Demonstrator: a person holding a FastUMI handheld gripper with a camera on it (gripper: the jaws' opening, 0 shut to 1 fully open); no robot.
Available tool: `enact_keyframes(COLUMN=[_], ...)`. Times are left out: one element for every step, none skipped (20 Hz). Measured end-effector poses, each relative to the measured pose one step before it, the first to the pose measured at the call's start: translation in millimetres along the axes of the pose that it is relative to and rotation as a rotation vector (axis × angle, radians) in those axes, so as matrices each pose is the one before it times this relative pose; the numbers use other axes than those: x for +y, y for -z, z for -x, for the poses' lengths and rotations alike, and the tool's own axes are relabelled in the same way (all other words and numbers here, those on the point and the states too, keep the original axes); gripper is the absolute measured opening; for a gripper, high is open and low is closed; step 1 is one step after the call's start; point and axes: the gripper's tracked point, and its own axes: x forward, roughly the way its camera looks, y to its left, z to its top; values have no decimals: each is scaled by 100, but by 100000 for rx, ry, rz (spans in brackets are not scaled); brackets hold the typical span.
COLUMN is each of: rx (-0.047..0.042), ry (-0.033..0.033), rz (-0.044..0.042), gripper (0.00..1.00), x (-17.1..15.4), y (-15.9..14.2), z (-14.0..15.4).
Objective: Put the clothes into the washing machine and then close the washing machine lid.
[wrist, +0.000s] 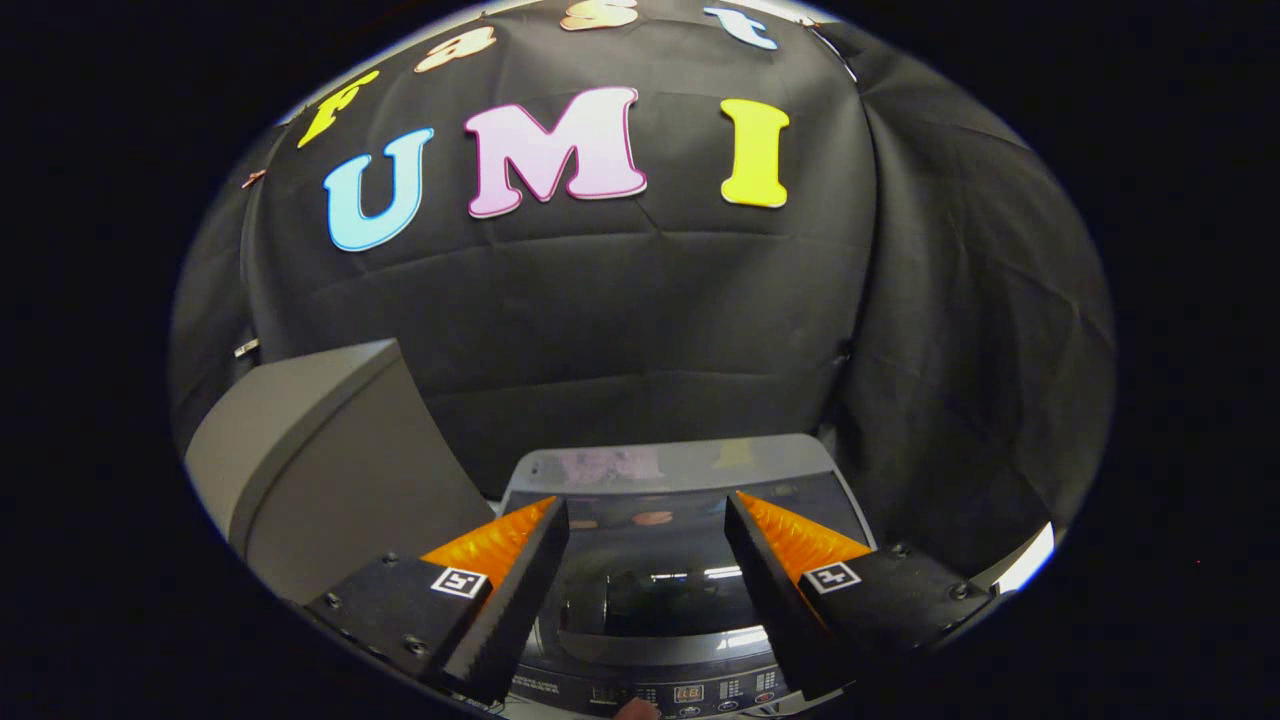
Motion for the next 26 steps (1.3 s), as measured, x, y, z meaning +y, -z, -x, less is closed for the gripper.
enact_keyframes(rx=[-1656,-1866,-1814,-2370,-2528,-2573,-2539,-2788,-2351,-2261,-2525,-1976,-2190,-2981,-2366,-2451,-1252,-2163,-1996,-1049,-1446,-93,-765,67,-1063,-1260], ry=[-789,-493,-387,-324,-143,-240,-6,26,279,-279,-446,235,101,-301,239,-132,-107,-201,-367,493,7,-236,-896,782,516,-460], rz=[-593,-314,-143,-124,91,-61,-71,-174,-615,-890,-164,862,737,199,-432,-821,-785,-129,-112,-58,-296,-594,-299,173,411,44], gripper=[99,99,99,99,99,99,99,99,99,99,99,98,98,99,98,98,98,98,98,98,98,98,98,98,98,98], x=[419,568,405,498,349,387,219,211,244,385,547,373,99,297,180,235,268,243,161,-6,-36,66,302,-62,-217,339], y=[-973,-1119,-1008,-1316,-1324,-1427,-1303,-1497,-1316,-1334,-1410,-1249,-1124,-1536,-1309,-1257,-809,-1012,-901,-557,-469,-253,-395,-208,-272,-433], z=[431,351,548,442,551,350,523,424,412,226,360,329,461,433,350,167,241,275,339,246,328,256,329,354,430,325])
